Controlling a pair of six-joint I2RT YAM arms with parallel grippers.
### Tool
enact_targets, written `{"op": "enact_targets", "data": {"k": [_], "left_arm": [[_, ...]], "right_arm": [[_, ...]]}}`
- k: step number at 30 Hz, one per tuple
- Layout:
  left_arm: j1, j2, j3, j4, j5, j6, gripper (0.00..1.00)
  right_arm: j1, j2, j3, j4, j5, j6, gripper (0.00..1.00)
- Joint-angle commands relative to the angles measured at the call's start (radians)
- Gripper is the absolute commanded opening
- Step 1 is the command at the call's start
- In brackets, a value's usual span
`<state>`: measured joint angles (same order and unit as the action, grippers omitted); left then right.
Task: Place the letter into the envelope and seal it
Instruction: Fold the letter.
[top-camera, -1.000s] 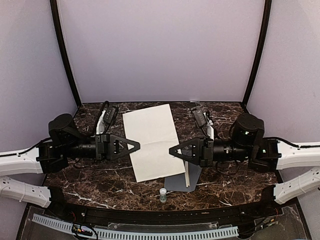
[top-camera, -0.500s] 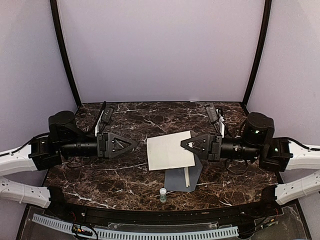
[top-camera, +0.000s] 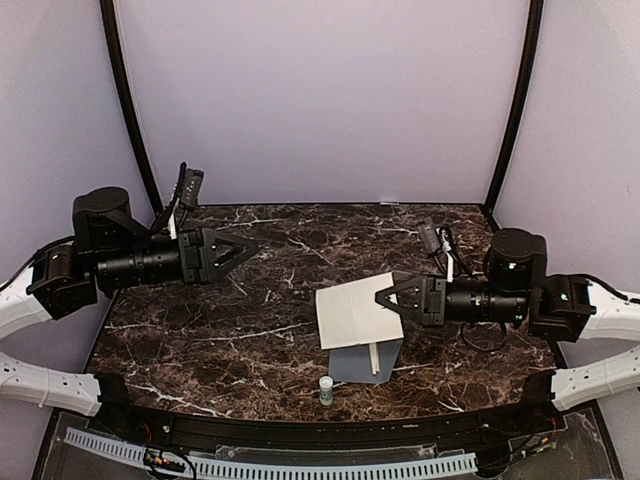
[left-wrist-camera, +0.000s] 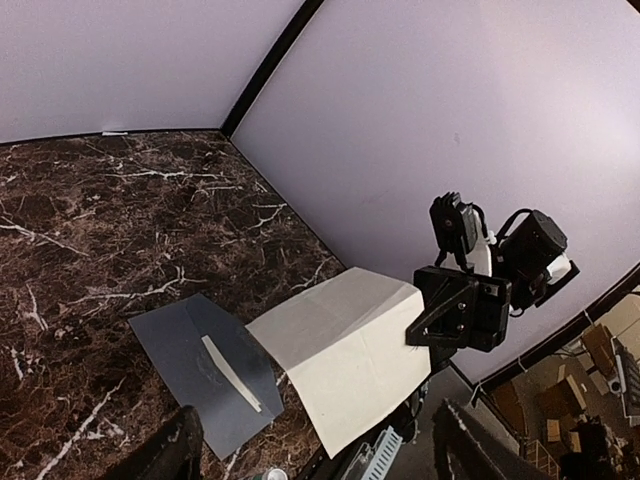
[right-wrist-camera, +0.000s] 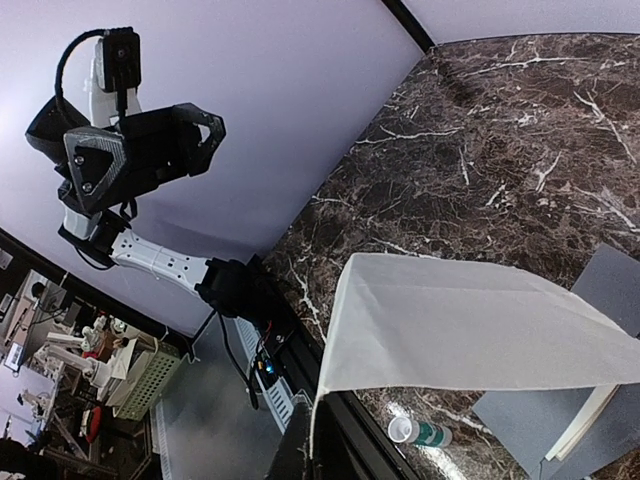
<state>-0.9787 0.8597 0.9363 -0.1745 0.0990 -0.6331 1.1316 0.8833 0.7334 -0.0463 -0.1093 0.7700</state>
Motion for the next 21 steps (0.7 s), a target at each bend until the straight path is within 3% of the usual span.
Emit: {"op": "enact_targets", "data": {"k": [1,10,18,21], "left_arm": [[0.005,0.099,0.056,-0.013,0.102,0.115,0.78],[-0.045,0.277,0.125,0.057,0.347,0.203,0.75],[-0.094,0.367,0.159,-0.018,0.484,0.279,0.7],[-0.108,0.38,0.156,-0.03,0.521,0.282,0.59]], "right_arm": [[-0.006,0.023,0.051,-0.034,-0.045,-0.027,0.0],[-0.003,0.091,0.092,0.0,-0.285,-0.084,0.0],[0.007,0.137,0.123,-0.01,-0.417,-0.114,0.0],[0.01,0.147,0.124,-0.015,-0.432,-0.117,0.0]]}}
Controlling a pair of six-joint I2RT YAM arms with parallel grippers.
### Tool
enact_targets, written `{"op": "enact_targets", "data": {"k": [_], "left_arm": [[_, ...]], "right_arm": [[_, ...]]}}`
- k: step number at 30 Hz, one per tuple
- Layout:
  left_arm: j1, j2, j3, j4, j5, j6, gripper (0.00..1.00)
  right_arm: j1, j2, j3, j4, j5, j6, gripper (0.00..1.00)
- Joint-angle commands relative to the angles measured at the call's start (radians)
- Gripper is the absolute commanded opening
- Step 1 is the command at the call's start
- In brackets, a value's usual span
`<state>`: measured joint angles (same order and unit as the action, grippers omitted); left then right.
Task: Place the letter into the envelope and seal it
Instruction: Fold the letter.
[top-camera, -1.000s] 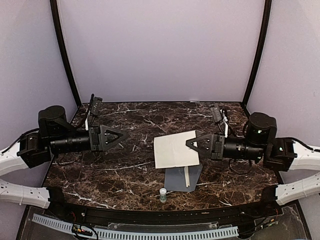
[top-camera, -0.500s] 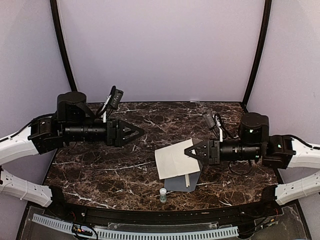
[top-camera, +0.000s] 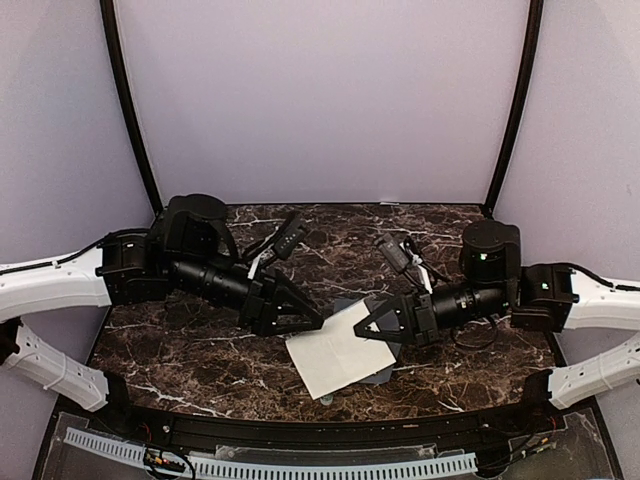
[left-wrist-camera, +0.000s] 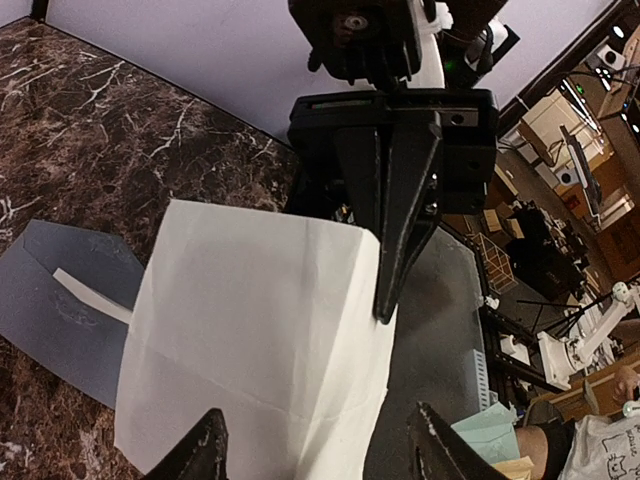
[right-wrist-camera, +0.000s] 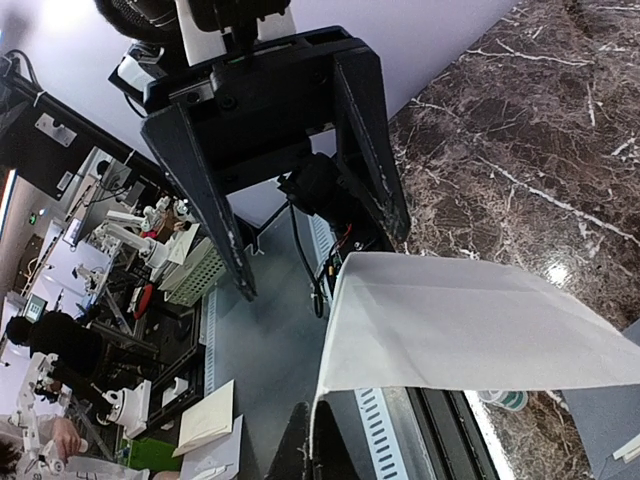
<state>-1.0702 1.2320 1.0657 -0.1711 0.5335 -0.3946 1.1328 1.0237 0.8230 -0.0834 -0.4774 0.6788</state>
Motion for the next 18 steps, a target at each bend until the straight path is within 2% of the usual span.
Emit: {"op": "enact_targets", "data": {"k": [1,9,18], "left_arm": [[-0.019,0.014,0.026,-0.035,0.097,0.043,0.58],[-0.043,0.038,0.006,-0.01,0.112,0.032,0.38],[-0.06,0.063,-0.003,0.0,0.12,0.022,0.32]], "right_arm": [[0.01,0.009,0.032,0.025,-0.071,-0.026,0.0],[0.016,0.036,0.037,0.033,-0.096,-0.031,0.0],[0.02,0.044,0.045,0.03,-0.096,-0.037,0.0]]}}
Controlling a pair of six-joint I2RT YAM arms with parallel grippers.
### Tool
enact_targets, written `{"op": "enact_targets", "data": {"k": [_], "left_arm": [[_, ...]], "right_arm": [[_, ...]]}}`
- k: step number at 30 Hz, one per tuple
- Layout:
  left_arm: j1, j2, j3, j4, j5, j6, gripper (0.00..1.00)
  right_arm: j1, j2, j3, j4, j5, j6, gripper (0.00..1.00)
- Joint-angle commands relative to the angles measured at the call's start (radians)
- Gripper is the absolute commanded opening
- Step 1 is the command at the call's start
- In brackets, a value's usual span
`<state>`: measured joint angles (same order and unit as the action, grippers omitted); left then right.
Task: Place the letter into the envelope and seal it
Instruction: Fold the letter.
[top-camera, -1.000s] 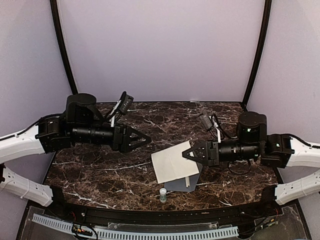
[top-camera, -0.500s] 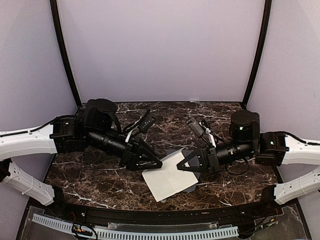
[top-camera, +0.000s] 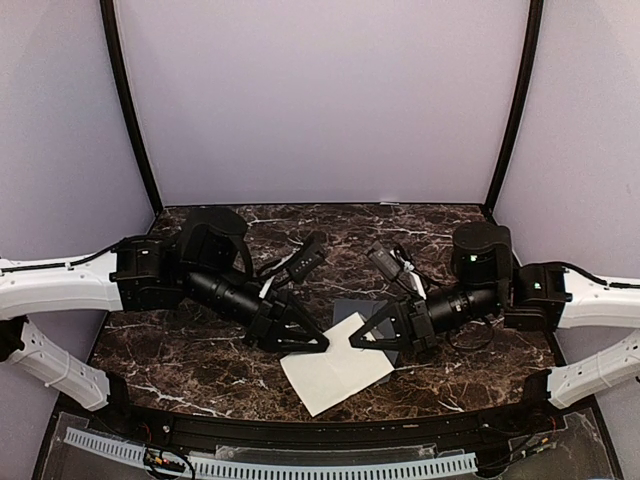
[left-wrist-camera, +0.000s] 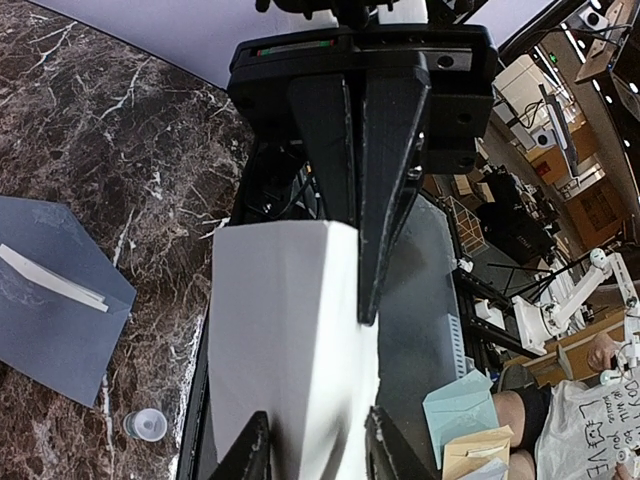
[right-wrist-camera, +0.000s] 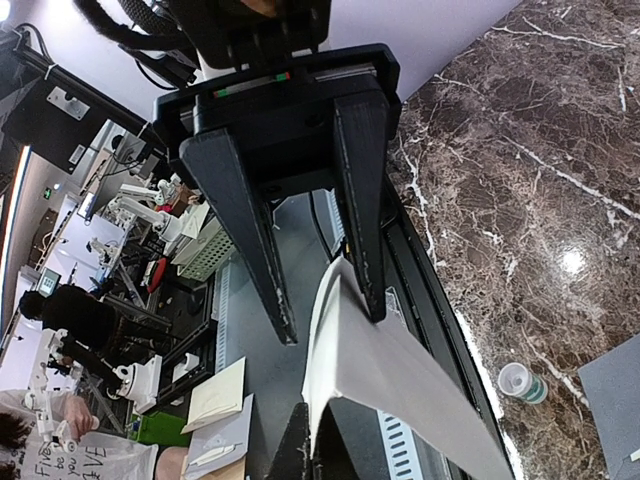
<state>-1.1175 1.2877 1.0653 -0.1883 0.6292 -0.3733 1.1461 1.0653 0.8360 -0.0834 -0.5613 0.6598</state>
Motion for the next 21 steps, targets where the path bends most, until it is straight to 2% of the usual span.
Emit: {"op": "enact_targets", "data": {"k": [1,6,13,21], "left_arm": [[-0.014,0.008,-0.004,0.016,0.024,0.0,0.32],[-0.016,0.003,-0.019,0.029,0.021,-0.007,0.23],[-0.016,-0.009,-0.036,0.047,0.018,-0.019,0.18],[-0.015,-0.002,-0.034,0.044,0.023,-0.02,0.01]], "right_arm": [[0.008,0.005,0.032,0.03,-0.012,-0.018,0.0],[0.009,0.009,0.026,0.031,-0.008,-0.018,0.0],[0.012,0.02,0.029,0.022,-0.008,-0.023,0.0],[0.013,0.03,0.036,0.023,-0.009,-0.029,0.0]]}}
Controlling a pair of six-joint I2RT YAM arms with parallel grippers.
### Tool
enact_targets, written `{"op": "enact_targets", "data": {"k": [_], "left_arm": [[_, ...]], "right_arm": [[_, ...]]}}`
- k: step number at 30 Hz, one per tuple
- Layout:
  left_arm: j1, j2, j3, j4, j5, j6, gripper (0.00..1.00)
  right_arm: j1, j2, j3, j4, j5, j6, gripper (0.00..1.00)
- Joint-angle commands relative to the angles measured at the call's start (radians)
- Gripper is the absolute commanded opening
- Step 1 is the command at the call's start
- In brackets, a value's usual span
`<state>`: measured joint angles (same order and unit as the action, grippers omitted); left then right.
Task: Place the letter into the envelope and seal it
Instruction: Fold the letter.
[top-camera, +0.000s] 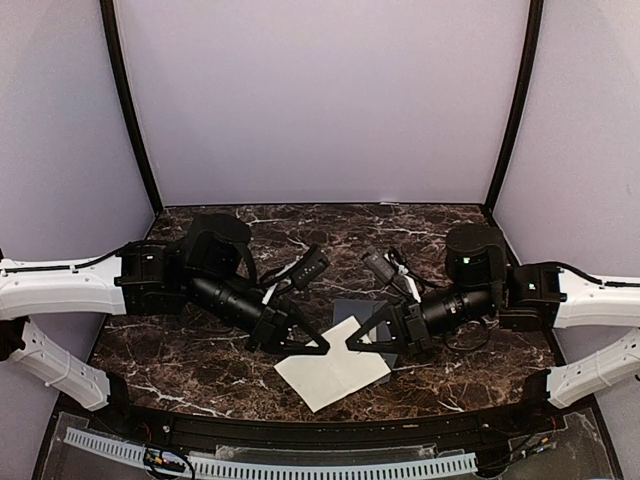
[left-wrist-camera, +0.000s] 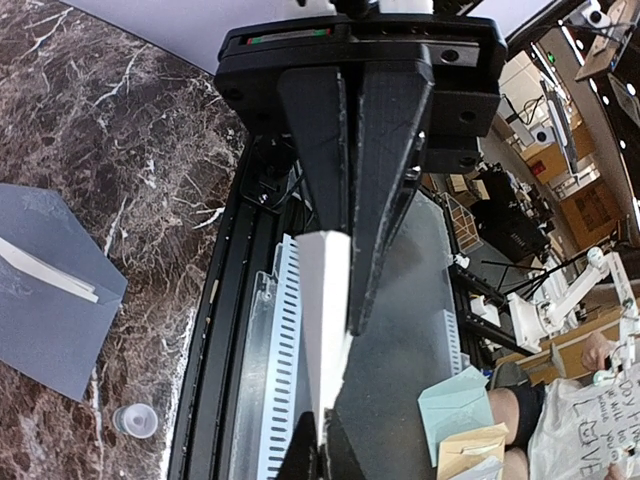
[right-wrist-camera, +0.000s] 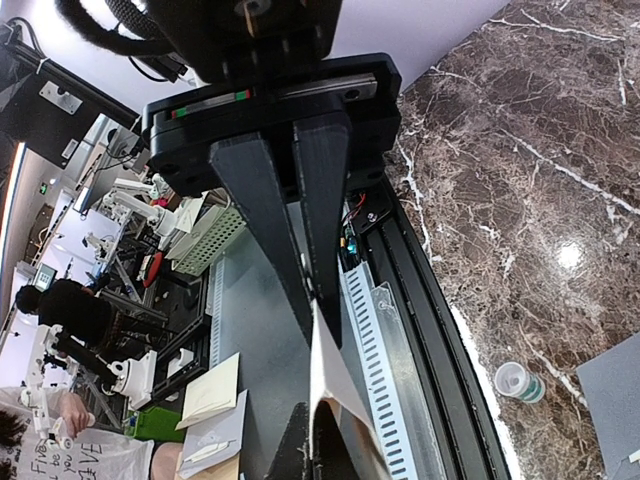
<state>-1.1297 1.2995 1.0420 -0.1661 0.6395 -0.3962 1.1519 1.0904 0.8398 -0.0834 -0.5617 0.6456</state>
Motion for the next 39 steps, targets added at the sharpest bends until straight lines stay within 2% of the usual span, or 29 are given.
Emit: {"op": "enact_targets", "data": {"k": [1,5,8,11,15,17,19,26,34,39], "left_arm": [[-0.004,-0.014,-0.013,0.023,0.013,0.003,0.0],[-0.004,-0.02,-0.02,0.025,-0.001,0.002,0.0],[-0.004,-0.047,-0.033,0.046,-0.051,-0.01,0.0],[-0.004,-0.099,-0.068,0.101,-0.123,-0.051,0.0],[-0.002,-0.17,-0.133,0.213,-0.26,-0.134,0.0],[-0.002,-0.206,-0.171,0.274,-0.324,-0.184,0.0],[-0.002,-0.242,-0.214,0.347,-0.373,-0.238,0.0],[-0.002,-0.319,-0.317,0.584,-0.434,-0.367,0.0],[-0.002,-0.303,-0.313,0.651,-0.403,-0.392,0.0],[-0.002,-0.3,-0.324,0.679,-0.361,-0.406,0.0]], "right_arm": [[0.007,0.005,0.033,0.025,-0.01,-0.015,0.0],[0.007,-0.004,0.034,0.02,0.004,-0.016,0.0],[0.008,-0.034,0.032,0.014,0.045,-0.019,0.19],[0.007,-0.082,0.026,0.01,0.11,-0.013,0.43],[0.005,-0.166,-0.002,0.01,0.265,0.013,0.71],[0.005,-0.217,-0.046,0.049,0.36,0.048,0.9],[0.006,-0.263,-0.11,0.134,0.395,0.087,0.98],[0.035,-0.295,-0.242,0.331,0.453,0.197,0.99],[0.119,-0.144,-0.221,0.509,0.452,0.215,0.97],[0.13,-0.075,-0.184,0.573,0.443,0.209,0.92]]}}
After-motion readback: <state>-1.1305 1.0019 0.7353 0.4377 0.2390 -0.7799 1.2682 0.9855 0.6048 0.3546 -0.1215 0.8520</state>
